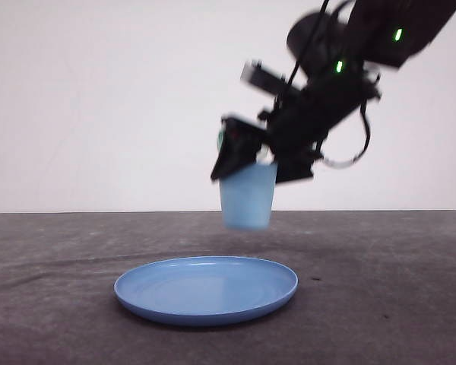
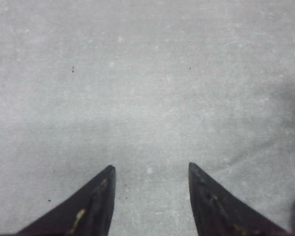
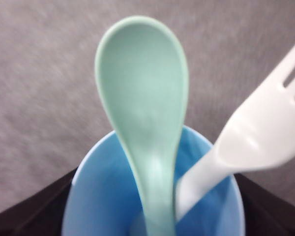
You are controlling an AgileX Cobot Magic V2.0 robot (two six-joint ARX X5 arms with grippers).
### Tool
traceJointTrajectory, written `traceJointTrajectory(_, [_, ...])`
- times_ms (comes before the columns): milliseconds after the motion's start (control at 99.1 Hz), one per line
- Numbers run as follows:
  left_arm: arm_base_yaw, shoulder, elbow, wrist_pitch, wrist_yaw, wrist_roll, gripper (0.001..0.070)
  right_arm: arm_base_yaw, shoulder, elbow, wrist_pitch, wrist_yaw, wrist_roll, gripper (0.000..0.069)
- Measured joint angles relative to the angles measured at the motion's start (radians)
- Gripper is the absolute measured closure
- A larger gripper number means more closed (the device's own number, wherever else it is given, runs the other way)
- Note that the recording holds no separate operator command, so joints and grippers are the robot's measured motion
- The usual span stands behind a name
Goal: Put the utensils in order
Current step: 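Lift the cup with the right gripper and carry it over the blue plate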
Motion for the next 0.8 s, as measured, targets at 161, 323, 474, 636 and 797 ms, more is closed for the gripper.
traceJointTrajectory(161, [0.0,0.0,0.0,0.0,0.0,0.0,0.0436,0.014,-0.117,0.0,-0.153,-0.002,-0.003,0.0204])
traceJointTrajectory(323, [0.0,0.0,0.0,0.002,0.0,0.0,0.0436,0.052,-0.219,-0.031,-0.207,-0.001,-0.007,0.0204])
traceJointTrajectory(474, [0.0,0.0,0.0,0.005,0.0,0.0,0.0436,0.121,-0.327,-0.109,-0.198,0.0,-0.007,0.0206])
traceJointTrajectory(636, [0.0,0.0,0.0,0.007,0.0,0.0,0.0436,0.198,-0.369,-0.177,-0.192,0.04,-0.007,0.0206])
traceJointTrajectory(797, [0.0,0.0,0.0,0.007,0.0,0.0,0.0436,0.262,-0.369,-0.245,-0.143,0.083,-0.006,0.0206])
